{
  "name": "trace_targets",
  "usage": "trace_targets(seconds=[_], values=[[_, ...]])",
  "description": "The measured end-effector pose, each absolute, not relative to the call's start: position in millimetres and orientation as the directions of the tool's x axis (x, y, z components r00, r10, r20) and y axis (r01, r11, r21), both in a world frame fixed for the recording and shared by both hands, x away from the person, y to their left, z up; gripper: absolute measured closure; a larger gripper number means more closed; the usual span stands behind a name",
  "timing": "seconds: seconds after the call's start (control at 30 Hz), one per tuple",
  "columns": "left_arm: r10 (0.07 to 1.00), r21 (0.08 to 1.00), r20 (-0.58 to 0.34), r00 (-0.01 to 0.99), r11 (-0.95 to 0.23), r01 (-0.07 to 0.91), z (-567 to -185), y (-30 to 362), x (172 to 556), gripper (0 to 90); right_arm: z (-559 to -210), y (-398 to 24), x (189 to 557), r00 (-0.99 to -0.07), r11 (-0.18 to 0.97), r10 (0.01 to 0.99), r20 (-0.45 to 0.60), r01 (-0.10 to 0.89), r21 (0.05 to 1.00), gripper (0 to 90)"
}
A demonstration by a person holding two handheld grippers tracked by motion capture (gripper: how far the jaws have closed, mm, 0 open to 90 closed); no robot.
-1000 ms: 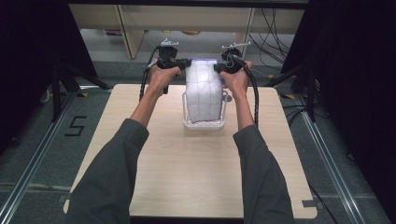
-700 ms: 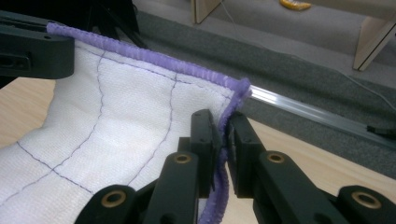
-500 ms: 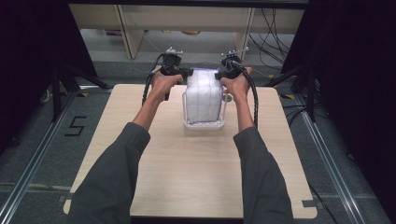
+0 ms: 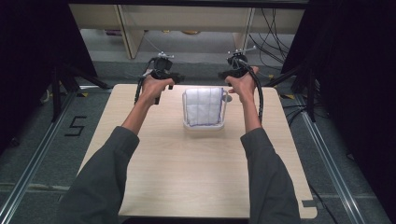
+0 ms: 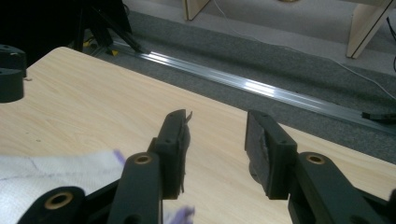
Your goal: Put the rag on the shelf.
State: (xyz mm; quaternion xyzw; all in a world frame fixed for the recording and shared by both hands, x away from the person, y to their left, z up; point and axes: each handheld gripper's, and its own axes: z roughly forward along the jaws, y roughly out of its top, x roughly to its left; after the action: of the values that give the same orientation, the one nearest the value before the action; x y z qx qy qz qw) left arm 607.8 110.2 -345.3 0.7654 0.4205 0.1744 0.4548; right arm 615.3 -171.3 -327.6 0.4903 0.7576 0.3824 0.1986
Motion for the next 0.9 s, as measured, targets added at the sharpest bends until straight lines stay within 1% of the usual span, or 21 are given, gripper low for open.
trace_targets(seconds=[0.17, 0.3, 0.43, 0.5, 0.57, 0.73, 0.77, 0.9], values=[[0.808, 0.843, -0.128, 0.576, -0.217, 0.492, -340, 123, 601, 62.9, -322, -181, 610, -0.435, 0.218, 0.897, 0.076, 0.585, 0.781, 58.5], [0.806, 0.834, -0.126, 0.578, -0.23, 0.502, -338, 127, 595, 58.4, -320, -185, 605, -0.433, 0.2, 0.897, 0.09, 0.578, 0.791, 57.8], [0.803, 0.83, -0.13, 0.581, -0.233, 0.508, -336, 130, 590, 56.2, -320, -190, 601, -0.438, 0.199, 0.894, 0.099, 0.585, 0.786, 57.7], [0.803, 0.826, -0.133, 0.581, -0.234, 0.513, -336, 131, 589, 55.1, -321, -192, 600, -0.449, 0.212, 0.889, 0.086, 0.573, 0.792, 57.4], [0.807, 0.825, -0.123, 0.578, -0.242, 0.512, -336, 131, 588, 53.8, -320, -194, 598, -0.442, 0.208, 0.892, 0.098, 0.593, 0.778, 57.1], [0.804, 0.821, -0.129, 0.581, -0.242, 0.517, -337, 129, 586, 51.0, -317, -195, 595, -0.455, 0.224, 0.886, 0.087, 0.586, 0.779, 56.6], [0.804, 0.819, -0.134, 0.58, -0.239, 0.521, -337, 129, 585, 49.4, -316, -194, 593, -0.443, 0.21, 0.891, 0.099, 0.596, 0.775, 56.5], [0.804, 0.815, -0.137, 0.579, -0.241, 0.528, -335, 128, 579, 45.8, -315, -193, 587, -0.471, 0.225, 0.877, 0.097, 0.58, 0.783, 55.4]])
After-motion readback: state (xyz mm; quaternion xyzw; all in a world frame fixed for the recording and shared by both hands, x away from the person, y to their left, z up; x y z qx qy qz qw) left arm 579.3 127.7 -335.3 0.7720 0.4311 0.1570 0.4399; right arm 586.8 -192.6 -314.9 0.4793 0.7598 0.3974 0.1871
